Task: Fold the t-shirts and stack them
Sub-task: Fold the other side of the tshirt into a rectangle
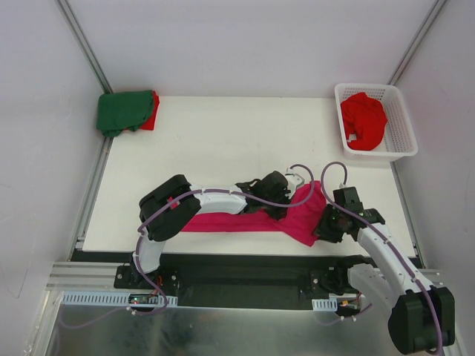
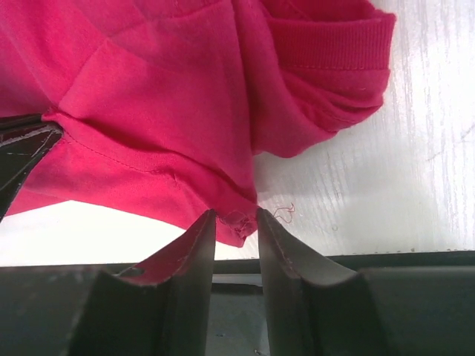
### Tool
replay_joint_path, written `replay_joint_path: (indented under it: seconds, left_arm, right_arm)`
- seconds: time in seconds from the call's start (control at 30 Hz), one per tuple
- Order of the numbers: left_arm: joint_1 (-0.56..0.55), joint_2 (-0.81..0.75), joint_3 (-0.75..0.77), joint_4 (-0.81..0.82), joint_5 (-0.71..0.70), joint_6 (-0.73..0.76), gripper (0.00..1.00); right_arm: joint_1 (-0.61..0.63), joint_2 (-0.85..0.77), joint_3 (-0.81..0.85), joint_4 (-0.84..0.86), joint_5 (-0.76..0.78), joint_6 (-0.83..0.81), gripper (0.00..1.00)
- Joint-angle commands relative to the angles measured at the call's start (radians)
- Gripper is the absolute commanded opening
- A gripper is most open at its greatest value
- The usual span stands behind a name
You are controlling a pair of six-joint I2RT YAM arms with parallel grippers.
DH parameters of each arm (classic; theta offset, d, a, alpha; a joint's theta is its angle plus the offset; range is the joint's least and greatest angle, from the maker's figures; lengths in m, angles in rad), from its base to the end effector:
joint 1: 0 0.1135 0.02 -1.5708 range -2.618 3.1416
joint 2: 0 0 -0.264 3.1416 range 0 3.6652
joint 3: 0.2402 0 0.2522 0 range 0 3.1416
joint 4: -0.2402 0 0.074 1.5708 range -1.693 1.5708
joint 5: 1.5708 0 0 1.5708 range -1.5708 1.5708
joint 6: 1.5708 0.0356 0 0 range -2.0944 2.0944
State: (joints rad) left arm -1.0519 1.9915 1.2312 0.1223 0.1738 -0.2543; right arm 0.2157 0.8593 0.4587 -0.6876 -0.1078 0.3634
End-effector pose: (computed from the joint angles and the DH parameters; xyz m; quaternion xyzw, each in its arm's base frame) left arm 0.2100 -0.3802 0.1642 0.3815 0.8048 -0.3338 0.3087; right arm 0.1431 0.0353 0.1763 0.0587 0.9679 0.1183 0.2137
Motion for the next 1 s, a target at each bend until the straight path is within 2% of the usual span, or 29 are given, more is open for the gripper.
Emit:
replay_joint_path:
  seconds: [0.0, 0.1, 0.2, 0.5, 0.97]
  left_arm:
    - [0.015, -0.048, -0.018, -0.018, -0.016, 0.004, 0.0]
    - [0.016, -0.051, -0.022, -0.018, -0.016, 0.006, 0.0]
    - [0.018, -0.054, -0.027, -0.015, -0.02, 0.004, 0.0]
    - [0.02, -0.071, -0.038, -0.018, -0.025, 0.001, 0.0]
    - [0.021, -0.138, -0.056, -0.016, -0.014, -0.02, 0.0]
  right_arm:
    - [0.011, 0.01, -0.012, 0.016, 0.017, 0.011, 0.31]
    - [0.016, 0.02, -0.014, 0.019, 0.016, 0.009, 0.31]
    - [0.019, 0.023, -0.015, 0.019, 0.016, 0.011, 0.25]
    - [0.027, -0.003, -0.002, -0.012, 0.016, 0.011, 0.02]
    - [0.034, -0.126, 0.169, -0.197, 0.042, 0.008, 0.01]
